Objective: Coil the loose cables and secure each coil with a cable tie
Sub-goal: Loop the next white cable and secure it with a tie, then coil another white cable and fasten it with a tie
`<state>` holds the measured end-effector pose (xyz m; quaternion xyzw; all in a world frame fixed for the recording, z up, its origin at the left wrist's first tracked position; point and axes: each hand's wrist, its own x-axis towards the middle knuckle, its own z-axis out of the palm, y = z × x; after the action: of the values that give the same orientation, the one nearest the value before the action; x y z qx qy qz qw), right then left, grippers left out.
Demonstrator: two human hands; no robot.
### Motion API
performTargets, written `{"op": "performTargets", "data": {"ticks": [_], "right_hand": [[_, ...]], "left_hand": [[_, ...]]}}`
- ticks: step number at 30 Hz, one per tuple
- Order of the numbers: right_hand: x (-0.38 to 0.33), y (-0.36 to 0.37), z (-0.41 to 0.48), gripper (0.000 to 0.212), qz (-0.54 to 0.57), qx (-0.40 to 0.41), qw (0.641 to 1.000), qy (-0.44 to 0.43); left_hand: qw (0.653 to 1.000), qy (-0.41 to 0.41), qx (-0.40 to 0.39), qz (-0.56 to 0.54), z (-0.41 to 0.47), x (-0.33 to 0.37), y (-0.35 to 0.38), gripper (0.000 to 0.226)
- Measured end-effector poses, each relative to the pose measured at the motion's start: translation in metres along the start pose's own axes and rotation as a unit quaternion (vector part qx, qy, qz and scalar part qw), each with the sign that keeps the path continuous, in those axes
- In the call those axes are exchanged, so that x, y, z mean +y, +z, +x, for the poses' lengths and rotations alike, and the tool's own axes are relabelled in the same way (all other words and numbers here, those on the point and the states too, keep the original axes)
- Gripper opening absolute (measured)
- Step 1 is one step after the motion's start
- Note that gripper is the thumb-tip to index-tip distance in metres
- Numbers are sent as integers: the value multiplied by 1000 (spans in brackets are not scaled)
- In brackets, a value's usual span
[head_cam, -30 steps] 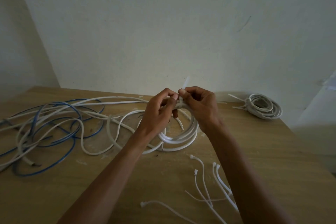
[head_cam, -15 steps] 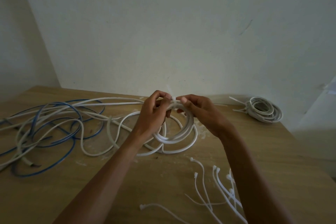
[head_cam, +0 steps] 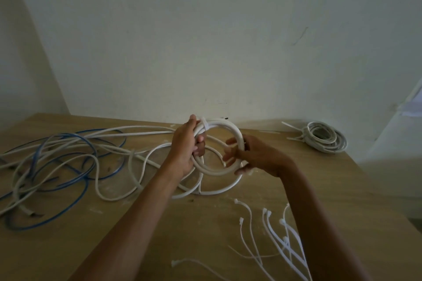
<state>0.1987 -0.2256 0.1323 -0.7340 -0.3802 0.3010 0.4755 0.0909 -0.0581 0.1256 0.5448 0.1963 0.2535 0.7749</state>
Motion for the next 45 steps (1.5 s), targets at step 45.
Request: {"op": "performTargets", "data": {"ticks": [45], "right_hand": [[168,-122,25,49,-301,444,835,117]], "left_hand": [[661,142,-142,723,167,-148,158,46]]}}
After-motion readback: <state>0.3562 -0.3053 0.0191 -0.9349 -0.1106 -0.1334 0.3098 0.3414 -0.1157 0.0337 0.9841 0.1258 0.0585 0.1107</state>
